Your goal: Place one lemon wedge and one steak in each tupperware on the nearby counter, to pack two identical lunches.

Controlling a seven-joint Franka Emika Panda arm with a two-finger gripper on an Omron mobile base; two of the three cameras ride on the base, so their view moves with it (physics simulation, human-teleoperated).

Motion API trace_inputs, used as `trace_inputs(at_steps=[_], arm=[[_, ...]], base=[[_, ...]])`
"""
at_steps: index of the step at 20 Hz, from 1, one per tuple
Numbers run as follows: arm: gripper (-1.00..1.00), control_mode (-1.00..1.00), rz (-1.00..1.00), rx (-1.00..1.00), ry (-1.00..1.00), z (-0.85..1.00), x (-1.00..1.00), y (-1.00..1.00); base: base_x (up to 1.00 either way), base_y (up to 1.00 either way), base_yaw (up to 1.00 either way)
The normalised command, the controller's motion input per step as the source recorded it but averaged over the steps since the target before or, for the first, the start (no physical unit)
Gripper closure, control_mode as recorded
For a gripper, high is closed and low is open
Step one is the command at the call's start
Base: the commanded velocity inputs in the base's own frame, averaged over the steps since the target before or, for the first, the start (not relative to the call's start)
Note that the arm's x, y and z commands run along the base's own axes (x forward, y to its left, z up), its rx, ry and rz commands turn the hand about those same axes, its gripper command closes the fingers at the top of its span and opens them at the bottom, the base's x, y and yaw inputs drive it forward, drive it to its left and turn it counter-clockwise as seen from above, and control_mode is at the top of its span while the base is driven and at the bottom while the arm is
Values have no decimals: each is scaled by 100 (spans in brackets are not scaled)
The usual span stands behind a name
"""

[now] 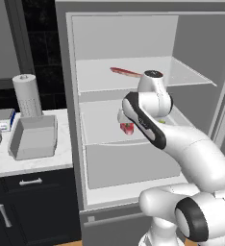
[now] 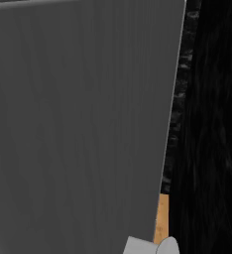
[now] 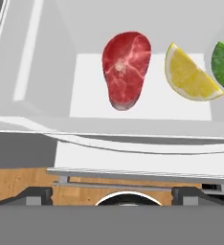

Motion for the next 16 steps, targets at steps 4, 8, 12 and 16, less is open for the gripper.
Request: trace_inputs(at_steps=[4,8,12,16], arm=[[-100,-100,-9,0,0,-40,55,-29],[-100,-100,-13,0,-1,-57,41,-24],[-100,-100,-3,0,-1,-40,55,0],[-100,-100,0,0,0,-17,47,7]], base=[[0,0,0],[0,0,0],[0,0,0],[0,0,0]])
